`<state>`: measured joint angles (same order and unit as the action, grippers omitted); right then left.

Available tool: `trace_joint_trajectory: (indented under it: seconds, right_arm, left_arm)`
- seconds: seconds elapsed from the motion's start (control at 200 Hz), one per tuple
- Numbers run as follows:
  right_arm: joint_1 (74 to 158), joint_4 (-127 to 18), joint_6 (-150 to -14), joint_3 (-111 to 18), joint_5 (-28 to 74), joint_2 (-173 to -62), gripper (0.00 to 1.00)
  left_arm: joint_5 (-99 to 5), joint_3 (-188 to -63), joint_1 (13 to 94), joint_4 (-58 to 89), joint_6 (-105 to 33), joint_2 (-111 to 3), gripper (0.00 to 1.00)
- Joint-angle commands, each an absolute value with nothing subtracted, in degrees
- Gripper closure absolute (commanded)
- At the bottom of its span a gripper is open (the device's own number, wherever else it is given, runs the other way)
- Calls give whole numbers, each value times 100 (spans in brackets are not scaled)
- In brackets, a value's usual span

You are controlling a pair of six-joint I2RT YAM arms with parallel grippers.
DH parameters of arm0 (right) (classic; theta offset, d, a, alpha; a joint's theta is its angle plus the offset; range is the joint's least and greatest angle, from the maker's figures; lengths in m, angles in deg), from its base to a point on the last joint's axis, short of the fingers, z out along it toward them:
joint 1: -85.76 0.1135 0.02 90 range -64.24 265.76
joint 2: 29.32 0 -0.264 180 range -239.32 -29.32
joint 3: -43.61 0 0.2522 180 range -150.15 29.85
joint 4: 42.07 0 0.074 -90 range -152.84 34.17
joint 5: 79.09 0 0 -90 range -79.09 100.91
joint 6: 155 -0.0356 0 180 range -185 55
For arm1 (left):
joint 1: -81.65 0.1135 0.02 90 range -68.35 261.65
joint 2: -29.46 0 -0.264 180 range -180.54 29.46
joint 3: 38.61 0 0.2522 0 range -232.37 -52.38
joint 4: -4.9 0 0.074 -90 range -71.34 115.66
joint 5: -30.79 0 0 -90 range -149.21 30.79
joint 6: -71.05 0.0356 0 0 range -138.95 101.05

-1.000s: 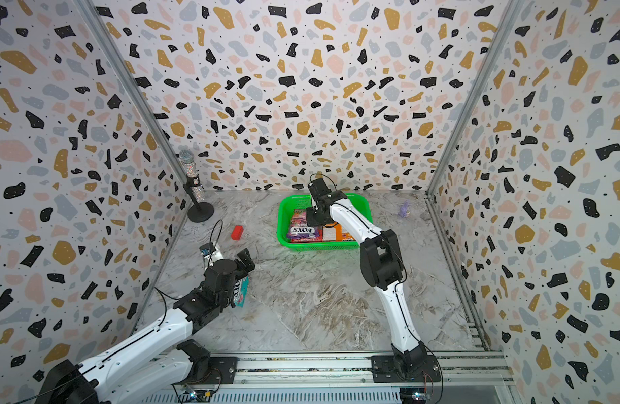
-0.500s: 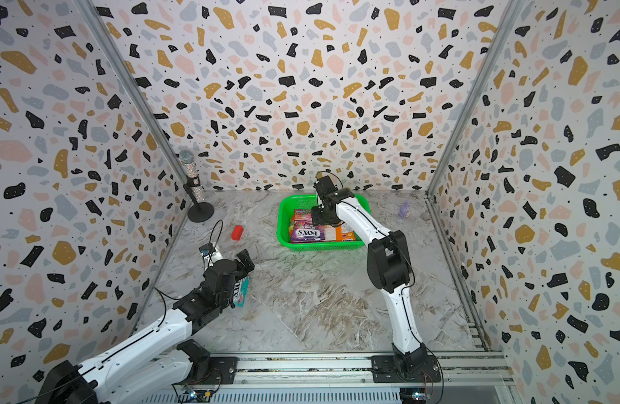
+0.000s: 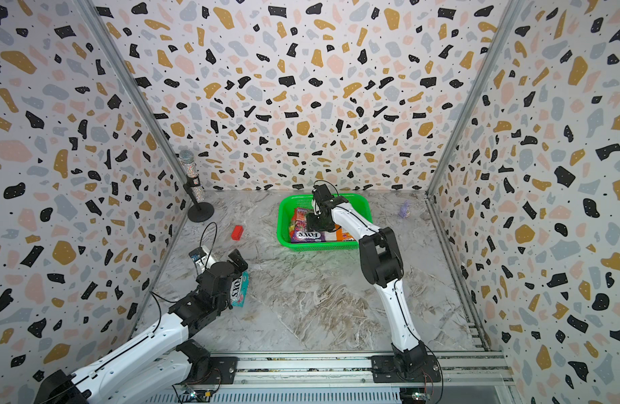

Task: Put the candies in the basket
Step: Adjust the candy in the basket.

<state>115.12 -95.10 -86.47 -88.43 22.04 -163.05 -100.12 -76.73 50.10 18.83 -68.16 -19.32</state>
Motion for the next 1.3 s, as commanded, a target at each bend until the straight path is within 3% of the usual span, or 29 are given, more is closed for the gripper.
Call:
trace_joint_trajectory:
  seconds: [0.0, 0.235, 0.38, 0.511, 0.966, 1.186, 1.292]
  right_arm:
    - [11549, -9748, -8511, -8718, 1969, -15728, 42]
    - [11544, -9638, -8324, -8317, 1460, -15363, 38]
    - [11539, -9673, -8386, -8302, 1429, -15528, 27]
    - [11545, -9563, -8529, -8327, 1780, -15719, 23]
    - [11546, -8920, -9022, -8356, 2861, -15822, 23]
    - [11648, -9316, -8864, -8161, 2320, -15223, 24]
    - [11799, -8857, -8873, -7087, 2166, -14379, 26]
  left_arm:
    - [-10105, -7654, 5018, 1884, -6873, -1966, 0]
    - [-10129, -7637, 5018, 1884, -6903, -1959, 0]
    - [-10098, -7637, 5018, 1884, -6910, -1959, 0]
    - [-10057, -7646, 5018, 1884, -6933, -2000, 0]
    - [-10012, -7759, 5019, 1893, -6929, -2263, 0]
    - [-10028, -7823, 5020, 1985, -6941, -2310, 0]
    - [-10327, -8084, 5027, 2632, -7324, -2344, 0]
